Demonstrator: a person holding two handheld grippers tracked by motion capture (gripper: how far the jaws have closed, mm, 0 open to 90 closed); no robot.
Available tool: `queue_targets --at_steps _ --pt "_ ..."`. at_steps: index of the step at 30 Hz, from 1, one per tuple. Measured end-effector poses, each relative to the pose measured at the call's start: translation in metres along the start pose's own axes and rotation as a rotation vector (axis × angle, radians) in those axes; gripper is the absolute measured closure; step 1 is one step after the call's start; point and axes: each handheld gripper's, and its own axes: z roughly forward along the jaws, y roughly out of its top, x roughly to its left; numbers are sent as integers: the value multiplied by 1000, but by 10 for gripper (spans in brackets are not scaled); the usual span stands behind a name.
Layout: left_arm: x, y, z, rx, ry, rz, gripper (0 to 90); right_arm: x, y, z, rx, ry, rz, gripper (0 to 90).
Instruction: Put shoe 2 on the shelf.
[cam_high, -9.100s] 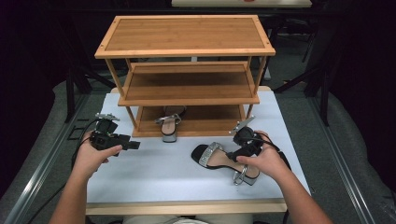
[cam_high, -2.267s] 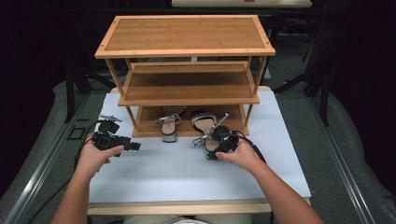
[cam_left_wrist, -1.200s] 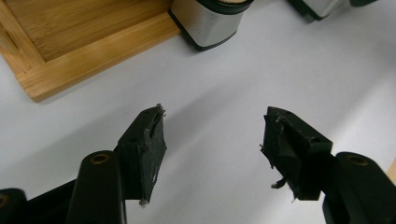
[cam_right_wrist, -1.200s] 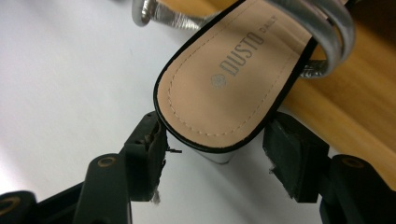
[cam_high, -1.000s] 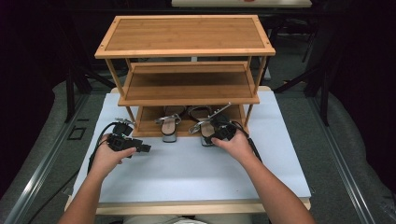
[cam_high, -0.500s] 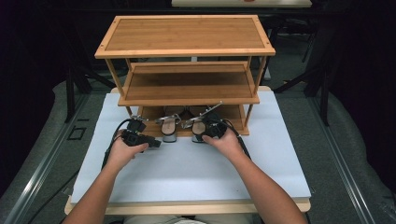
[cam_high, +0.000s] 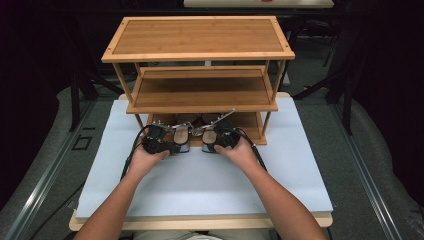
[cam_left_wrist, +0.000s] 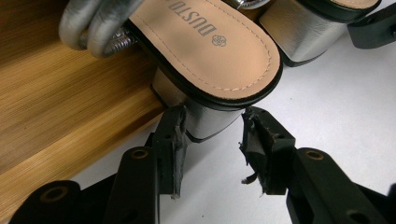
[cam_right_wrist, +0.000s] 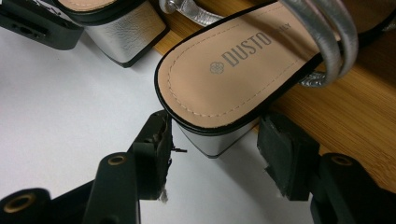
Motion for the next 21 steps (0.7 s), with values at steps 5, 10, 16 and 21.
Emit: queue_targets --at_steps 5,10,16,21 --pt "-3 2 2 3 -11 -4 598 0 -1 0 -10 -7 0 451" --pt "-8 4 6 -10 -31 -27 607 1 -1 -1 -2 -5 9 451" --pt "-15 7 12 -17 -52 -20 616 -5 -2 -5 -10 -25 16 446" --pt "-19 9 14 -18 -57 -18 616 -2 -4 4 -116 -83 -12 443"
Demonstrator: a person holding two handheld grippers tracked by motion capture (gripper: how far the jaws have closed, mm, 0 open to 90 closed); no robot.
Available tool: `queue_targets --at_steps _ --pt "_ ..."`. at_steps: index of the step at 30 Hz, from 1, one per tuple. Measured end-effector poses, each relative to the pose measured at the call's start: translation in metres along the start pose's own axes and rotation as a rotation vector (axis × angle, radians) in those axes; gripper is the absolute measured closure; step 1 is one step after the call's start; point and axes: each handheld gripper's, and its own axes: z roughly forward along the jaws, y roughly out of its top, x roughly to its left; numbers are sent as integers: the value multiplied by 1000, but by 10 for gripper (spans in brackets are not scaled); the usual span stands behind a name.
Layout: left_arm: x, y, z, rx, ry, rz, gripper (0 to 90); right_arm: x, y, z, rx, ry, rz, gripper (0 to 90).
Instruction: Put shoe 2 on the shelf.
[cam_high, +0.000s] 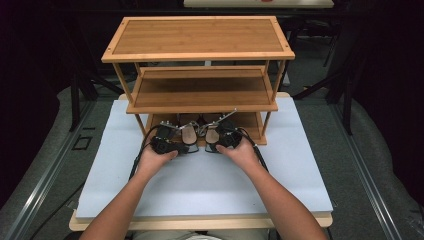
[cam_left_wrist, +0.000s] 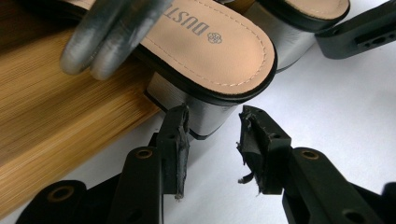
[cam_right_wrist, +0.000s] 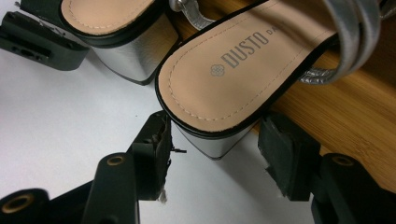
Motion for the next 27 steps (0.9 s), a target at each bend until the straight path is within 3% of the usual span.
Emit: queue_targets --at_steps 1,2,3,4,6,11,13,15,16,19,20,22,23,24,25,26,27 --pt "0 0 0 0 -4 -3 616 -2 -1 2 -30 63 3 443" --pt "0 0 1 4 -5 -1 616 -1 -1 3 -29 81 25 443" --pt "0 1 1 2 -9 -1 616 0 -1 3 -27 45 27 443" --pt "0 1 1 4 -10 -3 616 -1 3 -6 102 36 5 443" --pt "0 1 1 5 -14 -3 616 0 3 -7 120 59 24 443" --pt "1 0 1 0 -15 3 614 -2 3 -7 114 59 28 444" --pt "1 0 -1 -5 -16 10 612 -3 2 -7 122 84 31 444" --pt "2 0 -2 5 -15 23 608 -3 2 -7 116 75 27 447" --pt "0 0 -3 -7 -19 0 607 -3 2 -8 129 75 27 447" --pt "0 -1 -6 -2 -15 7 607 -3 1 -9 113 50 10 449" --pt "1 -1 -7 -4 -16 10 607 -3 1 -11 140 75 27 450" --pt "0 -1 -9 -3 -14 12 607 -3 0 -13 146 76 25 451" --pt "1 -1 -10 -1 -17 13 607 -2 0 -13 142 43 21 451" --pt "1 -1 -10 3 -15 22 607 -4 -1 -12 117 95 30 451" --pt "1 -1 -10 3 -15 22 607 -6 -2 -11 97 116 16 451" --pt "-1 -2 -11 -9 -14 1 607 -4 -2 -12 100 55 13 452" --pt "0 -2 -12 -3 -14 9 607 -3 -2 -14 114 55 23 452"
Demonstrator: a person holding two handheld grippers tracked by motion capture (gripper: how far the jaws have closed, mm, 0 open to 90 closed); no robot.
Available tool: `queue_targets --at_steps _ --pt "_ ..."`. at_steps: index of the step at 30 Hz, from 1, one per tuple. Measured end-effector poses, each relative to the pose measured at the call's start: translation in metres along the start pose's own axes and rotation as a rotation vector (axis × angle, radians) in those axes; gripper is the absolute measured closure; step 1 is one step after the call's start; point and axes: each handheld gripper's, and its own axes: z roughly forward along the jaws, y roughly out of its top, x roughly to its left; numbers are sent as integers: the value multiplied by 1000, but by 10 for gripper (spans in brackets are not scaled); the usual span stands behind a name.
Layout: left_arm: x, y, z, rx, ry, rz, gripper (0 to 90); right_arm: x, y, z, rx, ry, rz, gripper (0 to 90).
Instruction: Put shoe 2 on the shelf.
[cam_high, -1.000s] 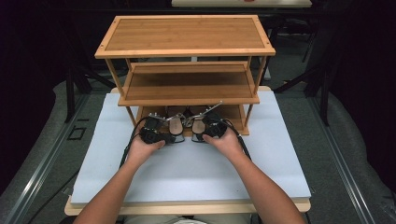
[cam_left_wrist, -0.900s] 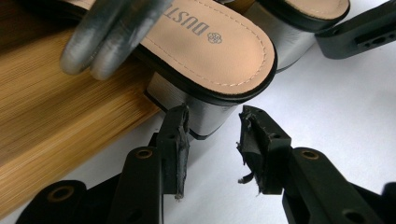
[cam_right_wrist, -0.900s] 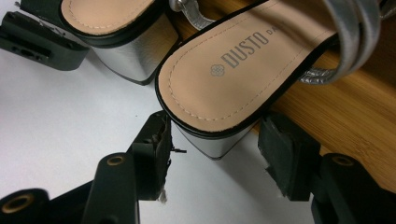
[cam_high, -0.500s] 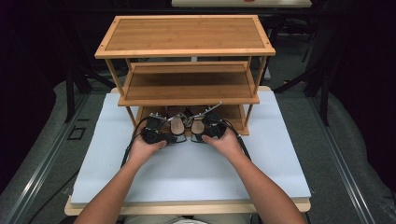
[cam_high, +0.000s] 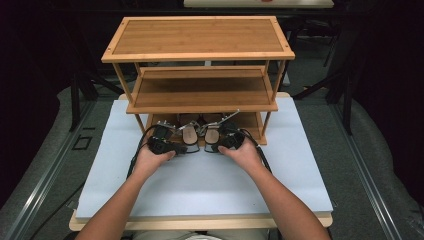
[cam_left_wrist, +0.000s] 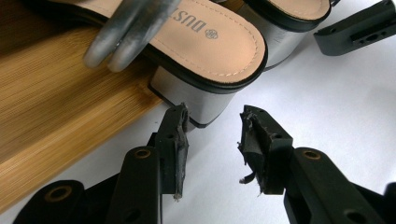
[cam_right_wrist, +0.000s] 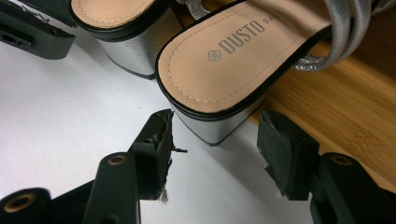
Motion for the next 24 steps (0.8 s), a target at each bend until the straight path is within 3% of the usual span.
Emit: queue_targets --at_steps 1,10,24 --pt "0 0 -1 4 5 7 607 -1 0 0 -13 5 -18 452" --pt "0 -1 -10 1 14 12 609 1 -4 -10 2 8 -7 454" --pt "-6 -9 -38 8 27 27 609 2 -13 -33 -29 -4 -38 454"
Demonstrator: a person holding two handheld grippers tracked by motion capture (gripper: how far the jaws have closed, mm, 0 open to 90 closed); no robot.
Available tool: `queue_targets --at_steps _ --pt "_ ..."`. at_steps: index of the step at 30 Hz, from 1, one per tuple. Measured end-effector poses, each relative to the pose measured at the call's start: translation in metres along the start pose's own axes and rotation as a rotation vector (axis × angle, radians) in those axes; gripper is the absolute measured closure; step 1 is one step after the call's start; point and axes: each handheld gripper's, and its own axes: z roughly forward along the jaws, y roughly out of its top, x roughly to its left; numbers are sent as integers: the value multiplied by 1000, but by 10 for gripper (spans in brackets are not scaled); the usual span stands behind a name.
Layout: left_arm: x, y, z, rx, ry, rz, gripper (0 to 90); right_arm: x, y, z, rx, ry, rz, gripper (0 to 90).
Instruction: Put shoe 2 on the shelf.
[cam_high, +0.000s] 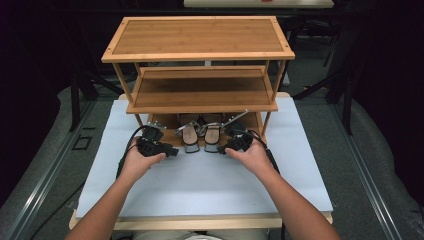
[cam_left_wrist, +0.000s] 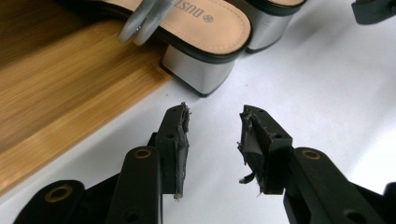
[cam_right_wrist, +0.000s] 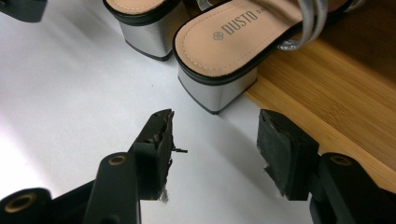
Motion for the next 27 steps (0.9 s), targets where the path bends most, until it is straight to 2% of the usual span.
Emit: queue_targets --at_steps 9,14,15,17,21,22,26,27 --pt "-2 -9 -25 14 20 47 609 1 -10 -21 1 -19 -16 452" --pt "0 -17 -41 20 45 48 609 1 -19 -36 -1 -55 -22 450" --pt "1 -20 -44 19 51 47 608 0 -20 -39 -5 -38 -23 450" --pt "3 -24 -51 12 57 43 608 1 -26 -46 -13 -60 -26 449" --pt "6 -33 -60 6 72 38 609 -1 -35 -53 -21 -33 -13 448" --pt "8 -39 -66 6 93 33 609 -2 -43 -57 -18 -59 -3 448" --pt "12 -47 -73 1 106 25 608 -3 -58 -63 -22 -78 3 446" --pt "13 -53 -77 -6 109 15 608 -4 -63 -65 -22 -81 11 445"
